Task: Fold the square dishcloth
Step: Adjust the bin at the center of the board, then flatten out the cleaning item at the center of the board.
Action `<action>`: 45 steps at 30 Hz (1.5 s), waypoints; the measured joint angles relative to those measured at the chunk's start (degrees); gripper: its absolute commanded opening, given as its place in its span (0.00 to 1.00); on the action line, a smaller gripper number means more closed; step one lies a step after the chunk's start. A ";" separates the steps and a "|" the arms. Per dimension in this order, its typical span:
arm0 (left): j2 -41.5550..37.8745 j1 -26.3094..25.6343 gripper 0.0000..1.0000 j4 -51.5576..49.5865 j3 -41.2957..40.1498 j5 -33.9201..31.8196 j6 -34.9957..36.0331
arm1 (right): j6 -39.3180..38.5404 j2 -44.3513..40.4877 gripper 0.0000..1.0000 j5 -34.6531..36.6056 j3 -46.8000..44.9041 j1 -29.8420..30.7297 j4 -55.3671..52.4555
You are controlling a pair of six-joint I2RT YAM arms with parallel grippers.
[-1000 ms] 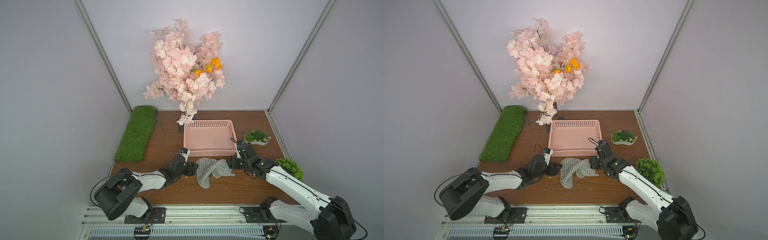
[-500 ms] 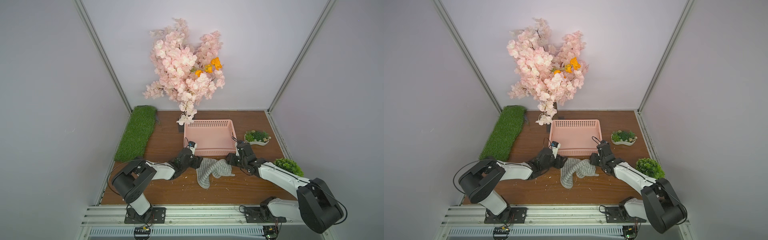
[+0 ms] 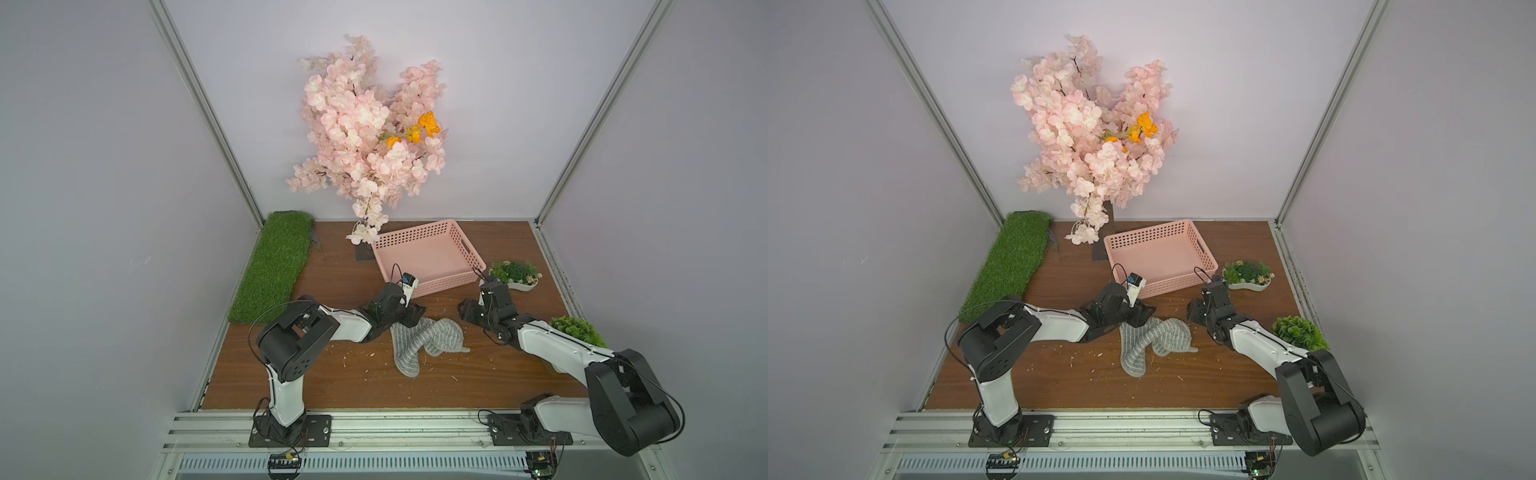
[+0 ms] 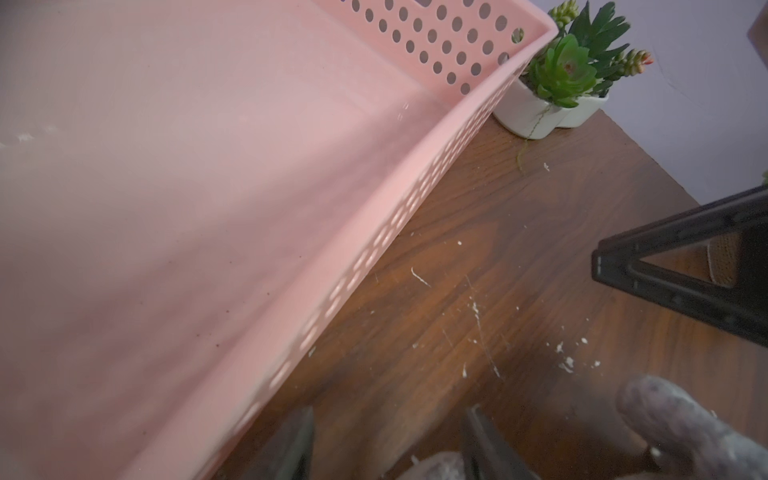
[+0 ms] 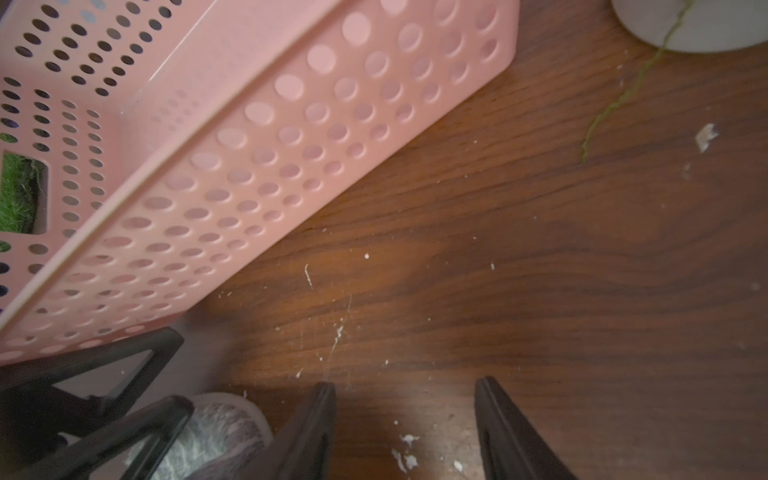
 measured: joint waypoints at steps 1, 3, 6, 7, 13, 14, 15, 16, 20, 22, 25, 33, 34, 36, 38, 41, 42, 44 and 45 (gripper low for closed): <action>-0.02 0.00 0.53 -0.13 0.04 0.00 -0.04 | -0.22 -0.31 0.55 0.00 0.02 0.00 -0.48; -0.42 0.04 0.54 -1.27 -0.15 -0.04 -0.37 | -0.87 -1.33 0.55 -0.15 0.20 0.00 -2.23; -3.34 0.04 0.57 -3.93 -2.16 -0.66 -1.75 | -1.49 -4.11 0.53 -0.37 0.24 0.00 -5.29; -4.90 0.04 0.59 -5.20 -3.02 -1.11 -2.40 | -1.62 -5.25 0.53 -0.42 0.24 0.00 -6.45; -12.79 -0.15 0.66 -10.67 -7.74 -3.50 -5.07 | -1.62 -12.35 0.53 -0.48 0.22 0.00 -14.19; -13.35 -0.26 0.66 -11.34 -8.20 -3.74 -5.38 | -1.57 -13.44 0.53 -0.66 0.17 0.00 -15.23; -13.64 -0.42 0.66 -11.96 -8.74 -4.07 -5.68 | -1.40 -14.38 0.53 -0.92 0.02 0.00 -15.96; -13.70 -0.55 0.66 -12.50 -9.18 -4.31 -5.88 | -1.29 -15.06 0.52 -1.33 -0.24 0.04 -16.44; -12.74 -0.90 0.63 -13.84 -10.80 -4.57 -5.84 | 0.17 -15.82 0.53 -2.99 -3.28 1.49 -17.25; -12.52 -1.20 0.56 -13.64 -10.71 -4.96 -6.01 | 1.25 -15.45 0.54 -3.32 -4.98 3.69 -17.68; -11.91 -1.38 0.42 -13.33 -10.54 -5.38 -5.79 | 3.21 -13.64 0.56 -3.45 -6.21 8.68 -17.94; -13.38 -1.57 0.06 -13.66 -12.63 -7.48 -7.34 | 6.60 -10.14 0.52 -2.49 -7.08 13.33 -15.13; -14.32 -1.62 0.02 -14.05 -13.51 -7.91 -7.69 | 6.60 -10.10 0.52 -2.01 -6.99 13.44 -15.23; -16.61 -1.64 0.00 -15.21 -15.10 -9.16 -8.94 | 6.51 -10.10 0.53 -0.39 -6.27 13.57 -16.59; -19.80 -1.64 0.00 -17.57 -16.65 -11.63 -9.97 | 6.08 -10.27 0.54 1.86 -4.35 13.55 -18.62; -23.82 -1.64 0.00 -21.38 -17.29 -15.89 -11.17 | 4.72 -10.93 0.53 3.56 -1.40 13.55 -19.65; -24.76 -1.64 0.00 -22.21 -17.29 -16.98 -11.50 | 4.11 -11.34 0.53 3.50 -0.72 13.55 -19.50; -25.94 -1.64 0.00 -23.50 -17.27 -18.67 -12.17 | 3.02 -12.09 0.53 2.93 -0.17 13.70 -19.10; -26.18 -1.64 0.00 -24.13 -17.27 -19.45 -12.55 | 2.73 -12.39 0.53 2.45 -0.17 13.92 -19.02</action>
